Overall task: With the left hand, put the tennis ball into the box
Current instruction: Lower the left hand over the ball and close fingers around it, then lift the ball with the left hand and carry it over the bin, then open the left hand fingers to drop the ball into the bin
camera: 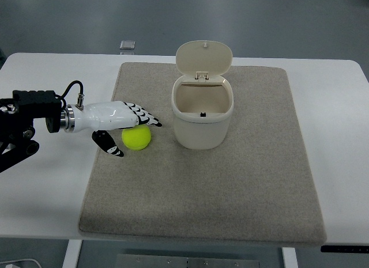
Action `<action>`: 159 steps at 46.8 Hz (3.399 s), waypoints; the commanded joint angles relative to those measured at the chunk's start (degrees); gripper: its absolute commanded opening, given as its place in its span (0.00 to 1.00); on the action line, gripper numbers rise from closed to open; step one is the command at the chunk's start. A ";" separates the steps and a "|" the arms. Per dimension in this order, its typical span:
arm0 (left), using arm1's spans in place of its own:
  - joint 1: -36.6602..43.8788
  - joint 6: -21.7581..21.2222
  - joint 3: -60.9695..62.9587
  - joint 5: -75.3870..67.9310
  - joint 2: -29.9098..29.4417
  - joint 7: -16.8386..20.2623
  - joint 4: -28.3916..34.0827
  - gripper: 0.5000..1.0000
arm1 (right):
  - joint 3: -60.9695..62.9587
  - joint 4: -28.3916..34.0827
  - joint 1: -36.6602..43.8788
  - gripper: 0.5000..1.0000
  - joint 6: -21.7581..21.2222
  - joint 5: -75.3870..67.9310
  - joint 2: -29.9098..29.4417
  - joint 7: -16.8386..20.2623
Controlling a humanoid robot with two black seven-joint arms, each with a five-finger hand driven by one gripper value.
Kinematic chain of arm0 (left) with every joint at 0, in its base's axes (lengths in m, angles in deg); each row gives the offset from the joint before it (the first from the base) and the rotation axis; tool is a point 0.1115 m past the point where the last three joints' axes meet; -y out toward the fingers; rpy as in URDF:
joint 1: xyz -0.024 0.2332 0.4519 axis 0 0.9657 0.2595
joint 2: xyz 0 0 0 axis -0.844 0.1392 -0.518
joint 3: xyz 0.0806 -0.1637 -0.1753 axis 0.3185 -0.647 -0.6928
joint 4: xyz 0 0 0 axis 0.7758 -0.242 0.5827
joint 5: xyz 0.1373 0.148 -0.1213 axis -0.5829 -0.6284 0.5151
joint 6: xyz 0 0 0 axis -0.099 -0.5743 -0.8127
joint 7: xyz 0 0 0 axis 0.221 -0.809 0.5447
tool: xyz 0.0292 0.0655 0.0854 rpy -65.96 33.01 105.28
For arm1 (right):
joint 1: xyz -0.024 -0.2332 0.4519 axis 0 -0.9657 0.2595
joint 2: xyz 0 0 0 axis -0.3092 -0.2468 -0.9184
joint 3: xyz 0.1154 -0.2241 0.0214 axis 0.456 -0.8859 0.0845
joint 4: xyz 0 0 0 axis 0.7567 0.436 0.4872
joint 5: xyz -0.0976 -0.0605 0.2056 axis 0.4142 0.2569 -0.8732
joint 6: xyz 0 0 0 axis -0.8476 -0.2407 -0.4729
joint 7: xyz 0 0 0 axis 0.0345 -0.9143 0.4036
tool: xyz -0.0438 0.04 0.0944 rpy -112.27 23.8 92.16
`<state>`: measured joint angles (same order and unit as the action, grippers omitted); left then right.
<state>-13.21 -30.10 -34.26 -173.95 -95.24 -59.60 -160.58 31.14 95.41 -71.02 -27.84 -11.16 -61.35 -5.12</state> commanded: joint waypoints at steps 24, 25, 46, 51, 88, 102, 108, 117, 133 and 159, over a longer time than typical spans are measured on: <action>0.73 -8.40 0.52 -4.08 0.01 0.09 0.16 0.33 | 0.00 0.00 0.00 0.88 0.00 0.00 0.00 0.00; 0.73 -8.49 0.70 -4.00 0.01 0.09 0.16 0.33 | 0.00 0.00 0.00 0.88 0.00 0.00 0.00 0.00; 0.03 -18.58 0.17 -3.73 -9.74 1.32 -6.51 0.00 | 0.00 0.00 0.00 0.88 0.00 0.00 0.00 0.00; -0.15 -28.69 0.35 -4.17 -12.82 3.87 -9.94 0.00 | 0.00 0.00 0.00 0.88 0.00 0.00 0.00 0.00; -12.37 -35.92 0.88 -21.65 -0.44 4.84 -8.54 0.00 | 0.00 0.00 0.00 0.88 0.00 0.00 0.00 0.00; -12.98 -33.45 1.05 -21.76 7.04 4.40 -3.71 0.00 | 0.00 0.00 0.00 0.88 0.00 0.00 0.00 0.00; -13.33 -33.10 1.05 -21.76 8.97 4.31 -1.59 0.03 | -0.09 0.00 0.00 0.88 0.00 0.00 0.00 0.00; -13.16 -33.10 1.05 -21.76 11.78 4.31 2.45 0.32 | 0.00 0.00 0.00 0.88 0.00 0.00 0.00 0.00; -12.81 -33.10 1.05 -21.76 13.19 4.31 3.59 0.87 | 0.00 0.00 0.00 0.88 0.00 0.00 0.00 0.00; -12.54 -33.36 1.40 -18.77 6.17 4.66 -3.34 0.97 | 0.00 0.00 0.00 0.88 0.00 0.00 0.00 0.00</action>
<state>-25.68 -63.62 -32.82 -195.42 -87.02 -55.17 -161.81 31.12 95.40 -71.03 -27.83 -11.15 -61.35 -5.12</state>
